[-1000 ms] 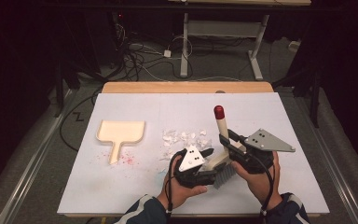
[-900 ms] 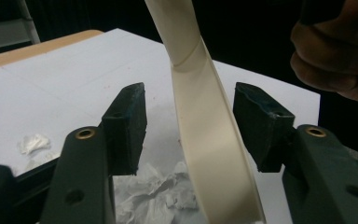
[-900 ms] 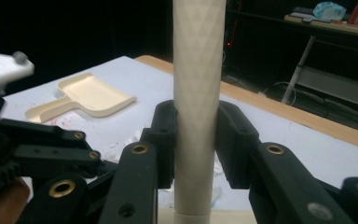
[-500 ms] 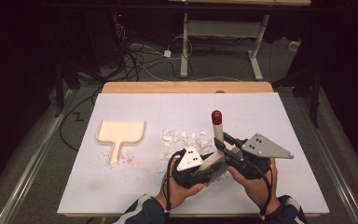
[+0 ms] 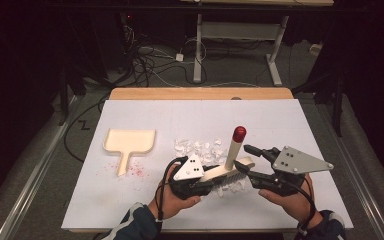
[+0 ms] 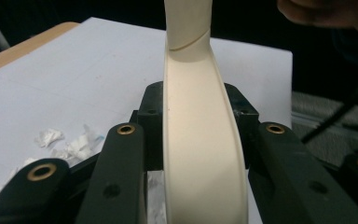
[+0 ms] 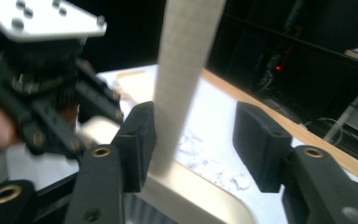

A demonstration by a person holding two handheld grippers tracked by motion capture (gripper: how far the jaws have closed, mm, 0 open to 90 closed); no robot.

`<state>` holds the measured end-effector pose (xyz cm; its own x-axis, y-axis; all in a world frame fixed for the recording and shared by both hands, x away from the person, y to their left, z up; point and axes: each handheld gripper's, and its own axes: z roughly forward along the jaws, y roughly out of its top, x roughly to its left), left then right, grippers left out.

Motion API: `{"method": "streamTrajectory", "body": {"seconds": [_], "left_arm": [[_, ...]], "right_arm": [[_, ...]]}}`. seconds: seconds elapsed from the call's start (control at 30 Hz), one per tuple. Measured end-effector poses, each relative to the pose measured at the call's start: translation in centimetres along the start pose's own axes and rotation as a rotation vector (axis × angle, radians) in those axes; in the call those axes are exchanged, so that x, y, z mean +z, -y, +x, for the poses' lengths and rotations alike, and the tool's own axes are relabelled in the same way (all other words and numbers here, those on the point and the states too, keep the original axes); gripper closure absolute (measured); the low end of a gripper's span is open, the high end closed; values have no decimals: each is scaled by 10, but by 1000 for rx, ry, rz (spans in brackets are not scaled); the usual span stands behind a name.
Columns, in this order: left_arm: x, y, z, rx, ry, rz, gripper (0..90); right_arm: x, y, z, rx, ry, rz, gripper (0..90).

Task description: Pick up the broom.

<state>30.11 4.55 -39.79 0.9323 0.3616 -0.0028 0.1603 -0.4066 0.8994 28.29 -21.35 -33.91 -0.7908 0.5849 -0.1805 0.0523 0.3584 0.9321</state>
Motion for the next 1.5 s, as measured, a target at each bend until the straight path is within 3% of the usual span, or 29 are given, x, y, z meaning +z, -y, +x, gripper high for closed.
{"method": "streamTrajectory", "body": {"seconds": [0.03,0.1,0.17,0.23,0.27,0.3,0.33,0.43,0.47,0.6,0.77,0.93,1.03,1.07,1.17,1.27,1.37,1.47,1.5], "left_arm": [[-4,1,0,32,24,26,644],[-8,2,-1,59,42,46,644],[-11,3,-3,89,68,68,644],[-13,4,-4,102,84,77,644],[-15,5,-7,136,109,102,644],[-15,5,-7,136,109,102,644],[-17,6,-8,156,137,113,644],[-19,7,-9,167,173,116,643],[-19,8,-10,175,204,122,643],[-18,10,-11,188,249,136,643],[-14,12,-11,180,259,142,641],[-13,13,-8,170,235,129,577],[-18,11,-8,187,185,112,509],[-23,10,-9,198,122,110,483],[-35,11,-10,201,26,90,362],[-50,17,-10,215,-77,85,303],[-64,27,-8,192,-188,68,227],[-73,37,-4,183,-243,69,210],[-77,41,-2,174,-264,69,195]], "right_arm": [[-2,1,-2,-14,-37,17,471],[-5,6,-3,-52,-67,44,452],[-4,11,-5,-82,-128,90,432],[-3,14,-4,-102,-137,108,428],[2,22,-2,-130,-222,171,415],[4,25,0,-149,-230,190,414],[7,28,2,-165,-242,217,406],[18,35,6,-169,-323,276,401],[21,38,8,-170,-343,290,384],[34,45,16,-181,-429,310,429],[43,51,23,-146,-509,293,604],[45,54,24,-149,-501,281,655],[43,52,26,-177,-471,272,680],[41,51,25,-167,-451,268,680],[36,46,22,-163,-409,241,680],[31,43,16,-133,-346,226,681],[25,42,7,-98,-291,206,680],[21,41,1,-70,-243,189,679],[17,39,-5,-59,-186,180,680]]}}
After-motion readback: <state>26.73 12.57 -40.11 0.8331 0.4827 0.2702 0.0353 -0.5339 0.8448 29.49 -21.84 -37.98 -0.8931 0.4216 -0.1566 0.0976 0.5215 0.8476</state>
